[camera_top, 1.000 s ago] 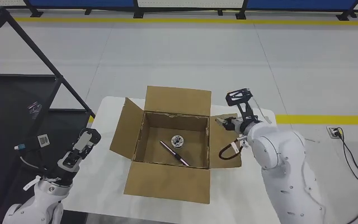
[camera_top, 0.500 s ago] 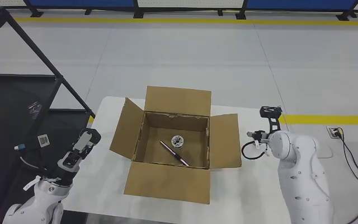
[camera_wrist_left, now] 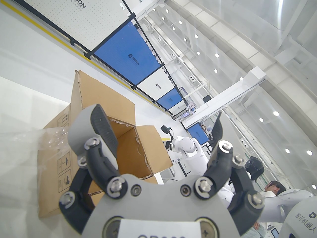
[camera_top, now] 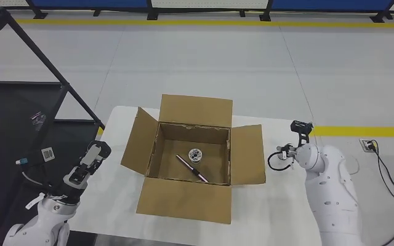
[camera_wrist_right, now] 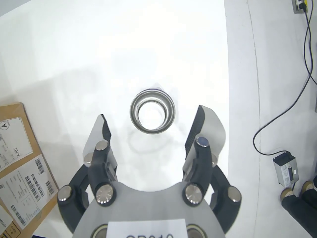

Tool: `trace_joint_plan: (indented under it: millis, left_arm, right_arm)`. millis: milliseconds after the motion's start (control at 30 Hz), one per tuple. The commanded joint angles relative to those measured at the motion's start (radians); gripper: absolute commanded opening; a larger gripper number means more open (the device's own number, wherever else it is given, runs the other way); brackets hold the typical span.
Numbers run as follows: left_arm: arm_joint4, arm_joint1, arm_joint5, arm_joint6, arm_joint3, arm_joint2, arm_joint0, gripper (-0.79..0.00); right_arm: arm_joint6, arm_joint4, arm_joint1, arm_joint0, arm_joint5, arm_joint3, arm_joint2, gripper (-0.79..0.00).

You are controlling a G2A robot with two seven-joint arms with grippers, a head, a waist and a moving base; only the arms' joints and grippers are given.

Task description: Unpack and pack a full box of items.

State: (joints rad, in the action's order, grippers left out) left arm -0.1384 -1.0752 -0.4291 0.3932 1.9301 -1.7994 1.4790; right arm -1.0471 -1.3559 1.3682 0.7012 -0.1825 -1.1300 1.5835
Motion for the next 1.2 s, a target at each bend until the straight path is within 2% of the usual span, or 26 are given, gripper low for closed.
trace_joint_plan:
  millis: [0,100,133,167,367,633,800,967,1067,1167]
  left_arm:
    - [0.0,0.0,0.0,0.0,0.0,0.0,0.0,0.0]
    - [0.0,0.0,0.0,0.0,0.0,0.0,0.0,0.0]
    - [0.0,0.0,0.0,0.0,0.0,0.0,0.0,0.0]
    - [0.0,0.0,0.0,0.0,0.0,0.0,0.0,0.0]
    - [0.0,0.0,0.0,0.0,0.0,0.0,0.0,0.0]
    - [0.0,0.0,0.0,0.0,0.0,0.0,0.0,0.0]
    - [0.0,0.0,0.0,0.0,0.0,0.0,0.0,0.0]
    - [0.0,0.0,0.0,0.0,0.0,0.0,0.0,0.0]
    - [0.0,0.0,0.0,0.0,0.0,0.0,0.0,0.0]
    - [0.0,0.0,0.0,0.0,0.0,0.0,0.0,0.0]
  right_arm:
    - [0.009,-0.002,0.001,-0.017,-0.012,0.028,-0.009,-0.505]
    - [0.038,0.012,0.002,-0.032,-0.024,0.048,-0.015,-0.69]
    - [0.045,0.011,0.002,-0.034,-0.031,0.049,-0.016,-0.714]
    - [0.048,0.011,0.002,-0.036,-0.035,0.046,-0.017,-0.785]
    - [0.068,0.036,-0.002,-0.014,-0.033,-0.073,-0.011,-0.785]
    - [0.044,0.116,-0.004,0.083,0.094,-0.508,-0.054,-0.785]
    - [0.053,0.135,-0.002,0.091,0.164,-0.665,-0.133,-0.785]
    - [0.025,0.19,0.003,0.046,0.293,-0.668,-0.247,-0.785]
    - [-0.03,0.251,0.006,-0.008,0.41,-0.598,-0.321,-0.785]
    - [-0.056,0.256,0.013,-0.056,0.441,-0.513,-0.386,-0.785]
